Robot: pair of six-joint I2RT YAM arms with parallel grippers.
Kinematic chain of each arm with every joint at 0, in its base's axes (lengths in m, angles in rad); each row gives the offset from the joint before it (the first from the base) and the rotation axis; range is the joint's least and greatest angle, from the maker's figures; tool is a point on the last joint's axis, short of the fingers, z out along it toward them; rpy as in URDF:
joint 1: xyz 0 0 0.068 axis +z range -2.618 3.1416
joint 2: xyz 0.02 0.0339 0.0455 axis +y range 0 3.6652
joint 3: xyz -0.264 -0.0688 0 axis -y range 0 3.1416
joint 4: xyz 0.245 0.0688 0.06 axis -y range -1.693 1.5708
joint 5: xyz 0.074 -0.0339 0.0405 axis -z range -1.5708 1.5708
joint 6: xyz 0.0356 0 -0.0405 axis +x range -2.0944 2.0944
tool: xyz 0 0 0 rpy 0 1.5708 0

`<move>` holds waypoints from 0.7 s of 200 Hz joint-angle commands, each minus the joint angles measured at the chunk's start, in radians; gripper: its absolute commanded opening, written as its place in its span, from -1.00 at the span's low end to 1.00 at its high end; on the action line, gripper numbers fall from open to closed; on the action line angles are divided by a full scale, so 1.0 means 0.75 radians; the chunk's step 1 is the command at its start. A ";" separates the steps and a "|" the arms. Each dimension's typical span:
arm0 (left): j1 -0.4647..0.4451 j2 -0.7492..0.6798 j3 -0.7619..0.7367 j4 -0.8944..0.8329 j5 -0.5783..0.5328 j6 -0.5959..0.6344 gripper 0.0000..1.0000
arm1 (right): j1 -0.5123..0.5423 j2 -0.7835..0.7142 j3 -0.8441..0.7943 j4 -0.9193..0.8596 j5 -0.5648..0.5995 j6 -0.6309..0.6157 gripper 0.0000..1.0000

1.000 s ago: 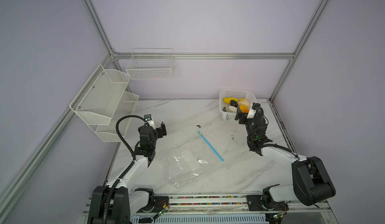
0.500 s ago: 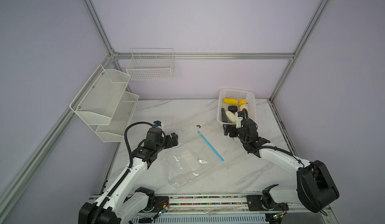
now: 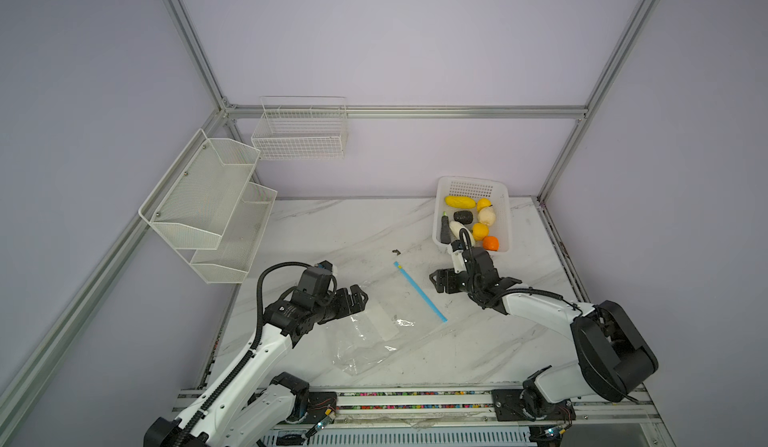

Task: Place the food in the zip-top bag and seal the zipper
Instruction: 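Move the left gripper over the bag while the right gripper reaches the blue zipper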

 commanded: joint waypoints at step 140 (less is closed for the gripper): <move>-0.011 0.086 -0.314 0.213 0.152 -0.178 1.00 | 0.114 0.090 -0.073 -0.011 -0.193 -0.006 0.55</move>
